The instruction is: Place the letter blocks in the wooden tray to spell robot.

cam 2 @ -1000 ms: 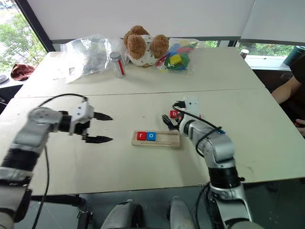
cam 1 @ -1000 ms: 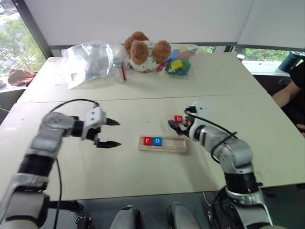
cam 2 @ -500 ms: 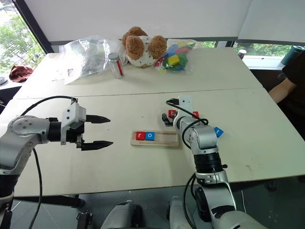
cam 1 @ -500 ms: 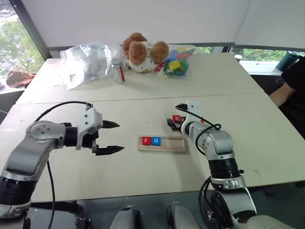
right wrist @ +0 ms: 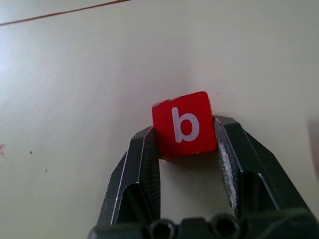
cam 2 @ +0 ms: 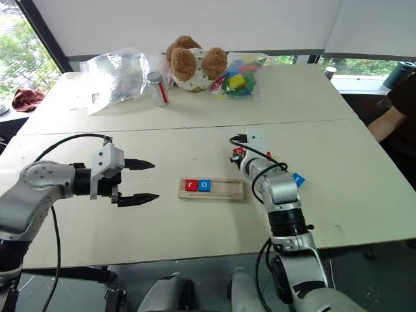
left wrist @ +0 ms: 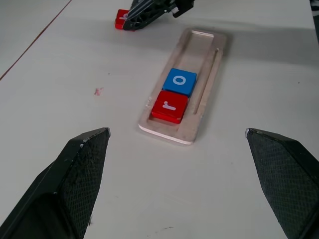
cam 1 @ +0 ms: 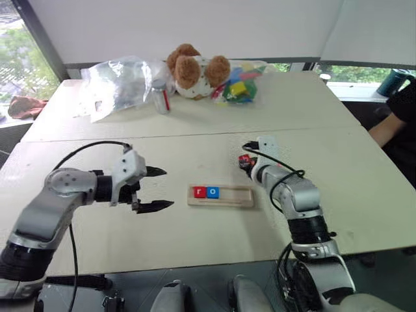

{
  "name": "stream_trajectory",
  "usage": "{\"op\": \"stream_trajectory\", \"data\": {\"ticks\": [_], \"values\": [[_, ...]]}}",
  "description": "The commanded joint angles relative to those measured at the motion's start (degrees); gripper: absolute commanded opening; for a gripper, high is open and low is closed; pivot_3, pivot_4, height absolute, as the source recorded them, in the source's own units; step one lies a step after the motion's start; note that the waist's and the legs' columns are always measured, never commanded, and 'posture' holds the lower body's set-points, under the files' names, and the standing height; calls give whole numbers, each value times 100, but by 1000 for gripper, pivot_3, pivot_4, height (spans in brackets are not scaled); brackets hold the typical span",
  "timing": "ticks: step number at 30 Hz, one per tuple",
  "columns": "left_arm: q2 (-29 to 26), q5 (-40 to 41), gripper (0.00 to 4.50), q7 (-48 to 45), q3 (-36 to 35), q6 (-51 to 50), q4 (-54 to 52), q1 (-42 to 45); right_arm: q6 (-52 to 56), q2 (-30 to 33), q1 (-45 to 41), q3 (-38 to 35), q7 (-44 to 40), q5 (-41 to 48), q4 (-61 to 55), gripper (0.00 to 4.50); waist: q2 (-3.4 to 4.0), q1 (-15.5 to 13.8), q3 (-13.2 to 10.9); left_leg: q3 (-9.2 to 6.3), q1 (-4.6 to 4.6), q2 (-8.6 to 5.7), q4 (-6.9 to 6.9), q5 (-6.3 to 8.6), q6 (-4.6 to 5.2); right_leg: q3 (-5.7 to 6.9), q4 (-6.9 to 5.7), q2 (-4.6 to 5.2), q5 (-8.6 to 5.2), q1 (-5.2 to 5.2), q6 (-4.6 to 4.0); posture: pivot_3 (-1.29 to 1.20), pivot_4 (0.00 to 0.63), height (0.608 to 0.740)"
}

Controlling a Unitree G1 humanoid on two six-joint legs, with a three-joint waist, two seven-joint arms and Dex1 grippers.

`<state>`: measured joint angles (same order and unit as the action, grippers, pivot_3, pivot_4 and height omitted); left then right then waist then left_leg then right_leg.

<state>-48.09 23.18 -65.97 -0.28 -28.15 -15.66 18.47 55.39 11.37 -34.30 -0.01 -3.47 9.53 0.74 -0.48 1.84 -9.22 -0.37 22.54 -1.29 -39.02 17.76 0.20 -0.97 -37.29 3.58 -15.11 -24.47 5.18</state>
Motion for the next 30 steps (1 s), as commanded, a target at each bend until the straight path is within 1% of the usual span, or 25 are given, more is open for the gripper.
{"op": "stream_trajectory", "data": {"ticks": [1, 2, 5, 8, 10, 13, 16, 19, 21, 22, 23, 26, 28, 30], "values": [[129, 73, 4500, -149, 222, 127, 40, 341, 865, 419, 267, -427, 31, 11, -1576, 1135, 1, -66, 0, 0, 9, 0, 1, 1, 1, 0, 5, 0, 0, -6, 0, 0, 150, 740], [192, 85, 4500, -180, 296, 104, 117, 416, 1299, 311, 402, -765, 104, 128, -1999, 1135, 1, -82, 0, 1, 11, 0, 1, 2, 3, 0, 6, 0, 0, -8, 0, 0, 150, 740], [340, -96, 4500, -312, 561, 275, 478, 646, 2290, 68, 780, -1350, 310, 117, -3153, 1135, 1, -115, 0, -2, 13, 1, 3, 3, 4, 3, 7, -2, 0, -9, 0, 0, 150, 740], [456, -183, 4500, -493, 753, 432, 872, 945, 3029, -395, 1158, -1695, 592, -104, -4053, 1135, 0, -98, 0, 4, 13, 0, 1, 2, 5, 1, 8, -3, 0, -9, 0, 0, 150, 740], [503, -293, 4500, -629, 885, 587, 1141, 1148, 3309, -749, 1533, -1743, 781, -264, -4441, 1135, 0, -103, 0, 6, 11, 0, -1, 2, 5, -1, 5, -6, 0, -9, 0, 0, 150, 740], [594, -383, 4500, -758, 997, 761, 1424, 1344, 3282, -1311, 1956, -1772, 881, -348, -4524, 1135, 1, -88, 0, 7, 8, 0, -1, 2, 5, -1, 3, -11, 0, -8, 0, 0, 150, 740], [681, -452, 4500, -803, 1051, 861, 1596, 1437, 2980, -1472, 2138, -1724, 858, -365, -4251, 1135, 0, -76, 1, 13, 3, -1, -2, 2, 5, -1, 2, -21, 0, -6, 0, 0, 150, 740], [718, -504, 4500, -819, 1061, 924, 1639, 1411, 2773, -1504, 2206, -1706, 808, -371, -4047, 1135, -1, -70, 1, 13, -3, 0, -4, 2, 5, -2, 2, -23, 0, 0, 0, 0, 150, 740], [728, -509, 4500, -815, 1039, 918, 1626, 1383, 2734, -1499, 2248, -1683, 767, -356, -4014, 2165, -2, -73, 2, 12, -5, 0, -4, 2, 5, -1, 1, -23, 0, 2, 0, 0, 150, 740], [728, -502, 4500, -807, 1024, 906, 1609, 1360, 2739, -1487, 2284, -1653, 738, -342, -4018, 2478, -3, -74, 2, 12, -6, 1, -4, 2, 5, -1, 1, -23, 0, 2, 0, 0, 150, 740], [722, -499, 4500, -796, 1011, 897, 1585, 1325, 2767, -1446, 2332, -1600, 723, -350, -4031, 2932, -4, -75, 3, 12, -6, 1, -4, 2, 5, -1, 1, -23, 0, 3, 0, 0, 150, 740], [692, -488, 4500, -776, 969, 873, 1575, 1287, 2927, -1310, 2328, -1596, 693, -395, -4166, 4450, -6, -83, 4, 12, -8, 1, -5, 2, 5, -1, 2, -22, 0, 7, 0, 0, 150, 740], [644, -499, 4500, -809, 934, 899, 1646, 1320, 3110, -984, 2162, -1611, 529, -350, -4364, 4450, -6, -121, 4, 8, -8, 0, -7, 2, 5, -1, 3, -18, 0, 11, 0, 0, 150, 740], [581, -487, 4500, -869, 892, 914, 1714, 1359, 3321, -487, 2009, -1577, 243, -229, -4542, 4450, -4, -123, 3, 8, -6, -6, -10, 2, 6, 2, 4, -13, 0, 13, 0, 0, 150, 740]]}}
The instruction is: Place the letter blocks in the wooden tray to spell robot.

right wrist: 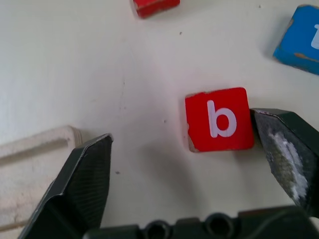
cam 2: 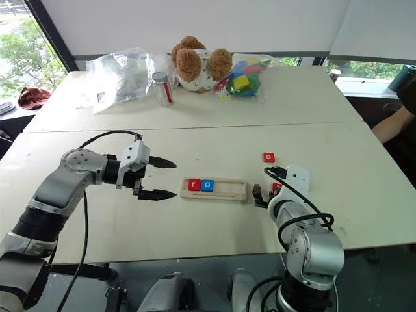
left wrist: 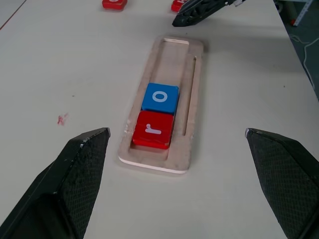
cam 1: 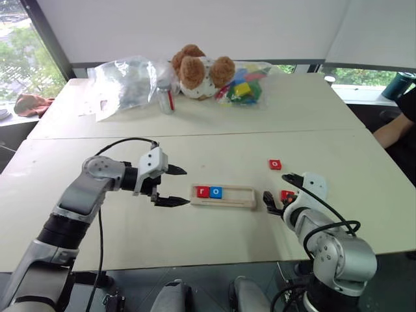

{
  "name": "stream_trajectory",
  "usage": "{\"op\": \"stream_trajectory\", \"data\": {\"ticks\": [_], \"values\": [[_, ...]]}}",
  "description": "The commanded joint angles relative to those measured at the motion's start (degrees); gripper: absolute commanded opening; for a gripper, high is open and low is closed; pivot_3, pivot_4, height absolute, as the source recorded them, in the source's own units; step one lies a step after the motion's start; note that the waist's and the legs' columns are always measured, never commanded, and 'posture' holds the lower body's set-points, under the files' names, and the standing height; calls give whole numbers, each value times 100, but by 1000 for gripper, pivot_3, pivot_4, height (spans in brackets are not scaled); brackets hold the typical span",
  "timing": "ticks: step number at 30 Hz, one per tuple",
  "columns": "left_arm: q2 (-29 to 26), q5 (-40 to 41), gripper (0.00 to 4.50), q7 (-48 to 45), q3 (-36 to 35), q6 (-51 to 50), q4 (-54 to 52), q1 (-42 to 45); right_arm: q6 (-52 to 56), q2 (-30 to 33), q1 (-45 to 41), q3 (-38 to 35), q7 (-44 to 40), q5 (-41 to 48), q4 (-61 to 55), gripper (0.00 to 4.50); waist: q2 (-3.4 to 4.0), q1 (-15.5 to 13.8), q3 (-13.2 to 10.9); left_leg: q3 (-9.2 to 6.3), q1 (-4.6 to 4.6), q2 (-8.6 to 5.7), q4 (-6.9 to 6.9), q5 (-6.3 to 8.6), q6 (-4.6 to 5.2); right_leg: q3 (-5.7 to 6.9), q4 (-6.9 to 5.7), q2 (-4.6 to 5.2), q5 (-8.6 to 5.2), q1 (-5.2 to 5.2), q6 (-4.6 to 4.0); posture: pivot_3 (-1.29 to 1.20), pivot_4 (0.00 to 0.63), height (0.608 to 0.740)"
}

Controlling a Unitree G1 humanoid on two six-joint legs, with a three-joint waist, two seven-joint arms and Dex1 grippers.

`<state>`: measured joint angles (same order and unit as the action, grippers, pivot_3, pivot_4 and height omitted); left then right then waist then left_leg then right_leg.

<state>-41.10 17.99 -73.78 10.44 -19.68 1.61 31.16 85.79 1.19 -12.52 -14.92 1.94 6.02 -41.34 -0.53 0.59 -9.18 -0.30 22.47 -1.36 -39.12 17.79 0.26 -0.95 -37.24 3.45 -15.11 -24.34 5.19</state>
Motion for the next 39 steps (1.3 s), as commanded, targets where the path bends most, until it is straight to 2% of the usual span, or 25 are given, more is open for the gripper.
{"op": "stream_trajectory", "data": {"ticks": [1, 5, 7, 9, 11, 14, 17, 22, 29, 31, 33, 36, 37, 39], "values": [[-175, 51, 4500, -146, -204, 59, 8, 102, 354, 979, -260, -9, -631, 317, -392, 4450, 2, 12, -1, 1, 0, -3, 0, 1, 2, 1, 2, 3, 0, 0, 0, 0, 150, 740], [-355, 162, 4500, -379, -245, -26, -51, 132, -176, 2801, -497, 124, -2385, 1287, -26, 4450, 9, 34, -7, 1, 2, 1, 4, 3, 6, 4, 7, -1, -1, -2, 1, 0, 150, 740], [-449, 244, 4500, -520, -239, -114, -204, 126, -1300, 3920, -320, 385, -3721, 1533, 595, 4450, 6, 33, -8, -2, 0, 9, 8, 4, 8, 6, 10, -4, -2, -1, 2, 0, 150, 740], [-486, 107, 4500, -497, -167, 27, -340, 119, -2610, 4943, -35, 814, -4871, 1390, 1410, 4450, 2, 21, -9, -2, 0, 10, 10, 7, 12, 7, 15, -16, -4, 2, 5, 0, 150, 740], [-514, 37, 4500, -445, -138, 73, -488, 79, -4019, 5411, 118, 1086, -5648, 1179, 2132, 4450, -1, 11, -11, -3, 1, 10, 7, 10, 17, 8, 21, -15, -7, 9, 9, 0, 150, 740], [-511, 264, 4500, -348, -277, -188, -810, -26, -5830, 5556, -21, 1336, -6587, 987, 3443, 4450, -5, 33, -13, 7, 0, 9, -2, 10, 17, 0, 21, -12, -6, 12, 10, 0, 150, 740], [-646, 314, 4500, -263, -376, -302, -1029, -223, -6966, 5474, -443, 1551, -7023, 726, 4629, 4450, -3, 58, -14, 17, -6, 9, -4, 10, 17, -10, 13, -3, -6, 12, 11, 0, 150, 740], [-775, 372, 4500, -86, -539, -462, -1275, -521, -7807, 5298, -901, 1778, -7367, 490, 5652, 4450, -2, 20, -15, 10, -6, 17, 0, 9, 16, -11, 8, -2, -6, 4, 10, 0, 150, 740], [-798, 390, 4500, 96, -611, -522, -1351, -708, -7978, 5121, -1007, 1830, -7554, 467, 5923, 4450, -2, -4, -15, 11, -2, 9, -4, 8, 14, -12, 9, 12, -6, 6, 10, 0, 150, 740], [-809, 377, 4500, 109, -614, -506, -1328, -740, -8003, 5101, -966, 1840, -7564, 440, 5891, 3944, -2, 3, -15, 11, -3, 9, -4, 8, 13, -12, 8, 12, -6, 6, 9, 0, 150, 740], [-810, 368, 4500, 117, -608, -491, -1287, -739, -8033, 5087, -953, 1829, -7553, 425, 5900, 3193, -1, 5, -15, 10, -3, 10, -3, 8, 13, -12, 8, 11, -6, 5, 9, 0, 150, 740], [-789, 332, 4500, 130, -586, -445, -1183, -707, -8063, 5053, -990, 1816, -7514, 409, 5945, 1554, -1, 5, -15, 10, -3, 10, -2, 8, 12, -12, 8, 11, -6, 4, 9, 0, 150, 740], [-782, 323, 4500, 134, -581, -432, -1145, -691, -8060, 5047, -1006, 1819, -7511, 403, 5936, 1133, -1, 5, -15, 10, -3, 10, -3, 8, 12, -13, 8, 12, -6, 4, 9, 0, 150, 740], [-781, 314, 4500, 141, -587, -407, -1080, -678, -8076, 5044, -1049, 1849, -7447, 331, 5839, 1141, -1, 6, -15, 10, -3, 10, -3, 7, 11, -13, 7, 12, -6, 4, 9, 0, 150, 740]]}}
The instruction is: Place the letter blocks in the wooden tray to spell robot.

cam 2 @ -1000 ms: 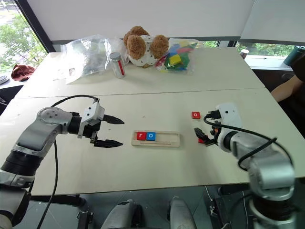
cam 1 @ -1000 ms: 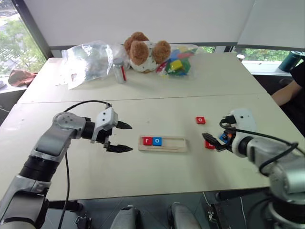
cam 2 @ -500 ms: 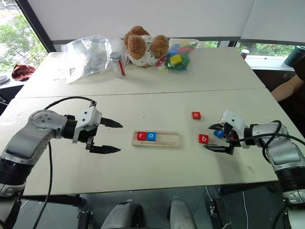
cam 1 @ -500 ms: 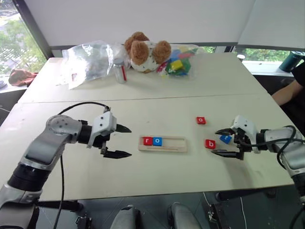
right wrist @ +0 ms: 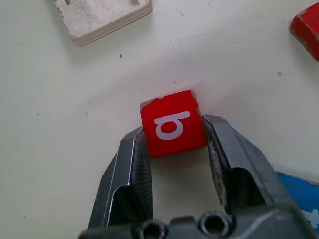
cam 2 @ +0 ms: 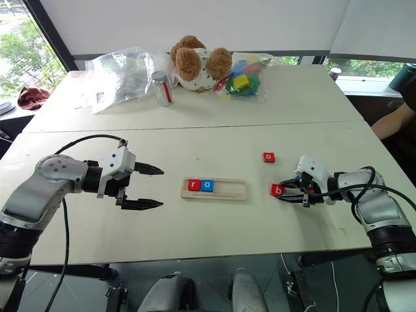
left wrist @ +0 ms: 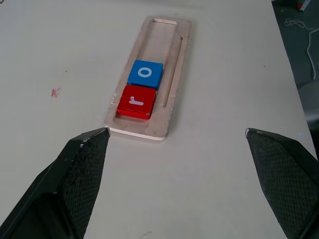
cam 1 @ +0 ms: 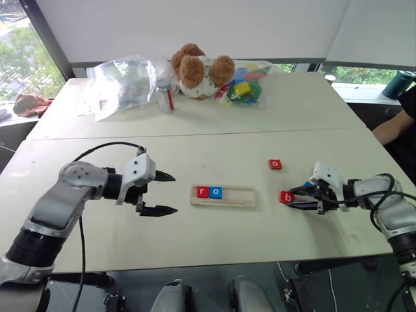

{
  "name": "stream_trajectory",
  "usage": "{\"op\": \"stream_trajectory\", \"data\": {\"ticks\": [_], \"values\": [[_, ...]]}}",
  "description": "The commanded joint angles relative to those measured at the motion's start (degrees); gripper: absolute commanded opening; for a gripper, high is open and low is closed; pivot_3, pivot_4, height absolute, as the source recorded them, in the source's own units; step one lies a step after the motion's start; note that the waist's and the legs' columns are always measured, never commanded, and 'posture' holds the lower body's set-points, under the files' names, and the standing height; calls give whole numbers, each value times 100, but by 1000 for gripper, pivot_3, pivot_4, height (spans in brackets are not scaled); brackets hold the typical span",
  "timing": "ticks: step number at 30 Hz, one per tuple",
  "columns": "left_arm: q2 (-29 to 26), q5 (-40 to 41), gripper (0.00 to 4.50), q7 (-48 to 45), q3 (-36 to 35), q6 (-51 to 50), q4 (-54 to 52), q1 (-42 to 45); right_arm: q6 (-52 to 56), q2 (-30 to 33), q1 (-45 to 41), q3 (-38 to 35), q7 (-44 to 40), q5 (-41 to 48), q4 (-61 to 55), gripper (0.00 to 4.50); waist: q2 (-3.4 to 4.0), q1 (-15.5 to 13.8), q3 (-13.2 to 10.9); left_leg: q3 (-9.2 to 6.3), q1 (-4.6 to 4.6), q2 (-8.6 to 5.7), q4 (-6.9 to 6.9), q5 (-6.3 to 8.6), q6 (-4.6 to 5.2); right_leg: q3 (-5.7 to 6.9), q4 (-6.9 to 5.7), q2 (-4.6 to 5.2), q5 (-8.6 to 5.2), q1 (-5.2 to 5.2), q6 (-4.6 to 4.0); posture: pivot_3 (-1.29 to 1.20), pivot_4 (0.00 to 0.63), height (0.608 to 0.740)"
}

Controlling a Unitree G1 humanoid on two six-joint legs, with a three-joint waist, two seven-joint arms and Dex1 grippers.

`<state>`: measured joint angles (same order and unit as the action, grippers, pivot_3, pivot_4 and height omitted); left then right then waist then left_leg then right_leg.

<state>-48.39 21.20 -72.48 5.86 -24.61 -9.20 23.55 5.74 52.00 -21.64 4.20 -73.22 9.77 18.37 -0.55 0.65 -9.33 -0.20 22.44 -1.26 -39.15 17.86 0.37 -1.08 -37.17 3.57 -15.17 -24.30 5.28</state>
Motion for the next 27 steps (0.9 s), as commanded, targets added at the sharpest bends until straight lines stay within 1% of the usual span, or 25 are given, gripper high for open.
{"op": "stream_trajectory", "data": {"ticks": [1, 5, 7, 11, 15, 20, 27], "values": [[-63, -7, 4500, 20, -151, 95, 35, 74, 149, -47, -188, -47, 86, 3, -348, 1141, 0, 0, 0, 0, 0, 0, 0, 0, 0, 0, 0, 0, 0, 0, 0, 0, 150, 740], [-167, 44, 4500, 99, -346, 33, 154, -38, 1795, -247, -849, 264, 26, 388, -1708, 1141, 8, 64, -4, 2, 0, 1, 0, -1, -2, -7, -7, -2, 0, -8, 0, 0, 150, 740], [-170, 40, 4500, 154, -374, 29, 163, -76, 1989, -511, -1228, 550, 103, 256, -1949, 1141, 10, 53, -5, 2, 0, 4, 2, -3, -4, -8, -15, -3, 0, -16, -1, 0, 150, 740], [-155, 62, 4500, 210, -378, -3, 69, -175, 2065, -999, -1790, 1203, 262, -222, -1747, 1141, 9, -20, -5, -8, 3, 5, 4, -2, -6, 5, -12, -3, 0, -14, -1, 0, 150, 740], [-175, 30, 4500, 239, -378, 8, -7, -287, 2106, -1114, -1918, 1716, 265, -614, -1714, 1141, 9, -104, -5, -8, 19, -12, 0, -1, -5, 7, 0, 15, 0, -18, -1, 0, 150, 740], [-35, 54, 4500, 392, -270, -24, -294, -494, 2156, -1237, -1979, 1950, 327, -839, -1564, 1141, 9, -113, -5, -7, 36, -17, -4, -6, -12, 8, 7, 20, 0, -28, -1, 0, 150, 740], [48, 61, 4500, 539, -280, -117, -431, -592, 2169, -1386, -1994, 1991, 298, -924, -1526, 1141, 9, -77, -5, -7, 31, -13, -3, -3, -7, 9, -1, 12, 0, -29, -1, 0, 150, 740]]}}
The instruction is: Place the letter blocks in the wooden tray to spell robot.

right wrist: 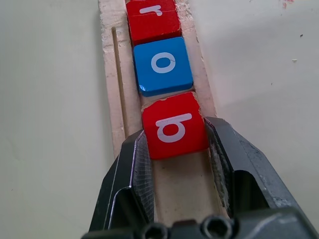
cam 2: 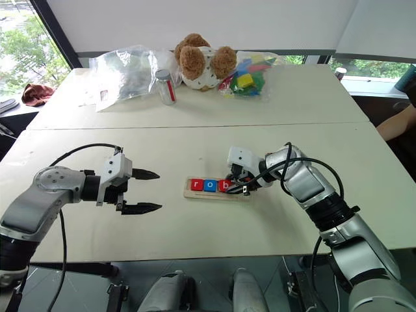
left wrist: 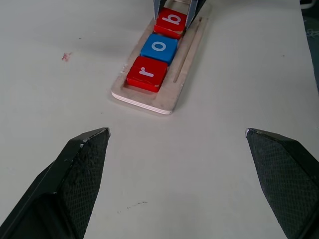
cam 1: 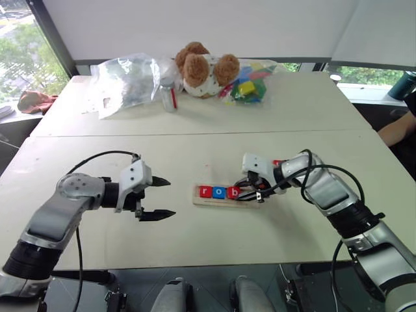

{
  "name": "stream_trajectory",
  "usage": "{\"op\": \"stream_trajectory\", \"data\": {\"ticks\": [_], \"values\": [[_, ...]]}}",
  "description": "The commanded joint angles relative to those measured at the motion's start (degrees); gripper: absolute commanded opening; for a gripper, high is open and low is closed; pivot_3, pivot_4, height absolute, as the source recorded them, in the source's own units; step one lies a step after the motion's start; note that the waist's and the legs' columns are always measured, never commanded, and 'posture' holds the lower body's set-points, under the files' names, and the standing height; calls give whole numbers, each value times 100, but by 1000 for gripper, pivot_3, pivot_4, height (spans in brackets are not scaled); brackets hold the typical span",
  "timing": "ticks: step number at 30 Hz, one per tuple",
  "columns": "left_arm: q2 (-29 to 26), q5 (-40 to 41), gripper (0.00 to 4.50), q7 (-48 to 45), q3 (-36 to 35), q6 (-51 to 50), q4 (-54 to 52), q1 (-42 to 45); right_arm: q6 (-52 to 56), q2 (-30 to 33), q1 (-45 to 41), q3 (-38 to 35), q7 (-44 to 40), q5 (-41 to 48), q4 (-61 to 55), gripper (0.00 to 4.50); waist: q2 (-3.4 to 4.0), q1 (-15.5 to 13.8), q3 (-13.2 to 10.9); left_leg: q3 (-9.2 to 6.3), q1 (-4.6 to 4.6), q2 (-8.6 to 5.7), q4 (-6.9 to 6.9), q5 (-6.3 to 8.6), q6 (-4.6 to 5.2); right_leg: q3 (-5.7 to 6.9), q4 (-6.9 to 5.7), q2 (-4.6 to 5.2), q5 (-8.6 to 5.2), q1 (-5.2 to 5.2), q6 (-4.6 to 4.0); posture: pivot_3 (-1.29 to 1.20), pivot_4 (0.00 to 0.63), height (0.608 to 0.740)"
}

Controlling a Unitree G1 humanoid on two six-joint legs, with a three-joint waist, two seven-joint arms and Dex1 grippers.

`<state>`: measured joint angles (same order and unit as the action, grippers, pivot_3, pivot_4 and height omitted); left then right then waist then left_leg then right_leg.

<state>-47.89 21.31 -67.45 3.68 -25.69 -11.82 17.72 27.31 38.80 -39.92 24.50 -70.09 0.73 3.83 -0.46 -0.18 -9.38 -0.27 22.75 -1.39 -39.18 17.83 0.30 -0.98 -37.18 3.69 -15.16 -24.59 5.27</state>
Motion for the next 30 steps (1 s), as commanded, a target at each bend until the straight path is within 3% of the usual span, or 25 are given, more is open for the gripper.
{"op": "stream_trajectory", "data": {"ticks": [1, 30], "values": [[-1, 55, 4500, 45, -66, -12, -168, -5, 15, -86, -161, -31, -11, -31, -71, 1141, 0, 12, 0, 0, 0, 0, 0, 0, 0, 0, -1, -1, 0, 0, 0, 0, 150, 740], [269, -3, 4500, 348, 20, -30, -146, -13, 316, -727, -215, 8, 183, -85, 56, 1141, -1, 97, 1, -2, -6, 3, 2, -2, -3, 1, -5, -4, 0, 1, 0, 0, 150, 740]]}}
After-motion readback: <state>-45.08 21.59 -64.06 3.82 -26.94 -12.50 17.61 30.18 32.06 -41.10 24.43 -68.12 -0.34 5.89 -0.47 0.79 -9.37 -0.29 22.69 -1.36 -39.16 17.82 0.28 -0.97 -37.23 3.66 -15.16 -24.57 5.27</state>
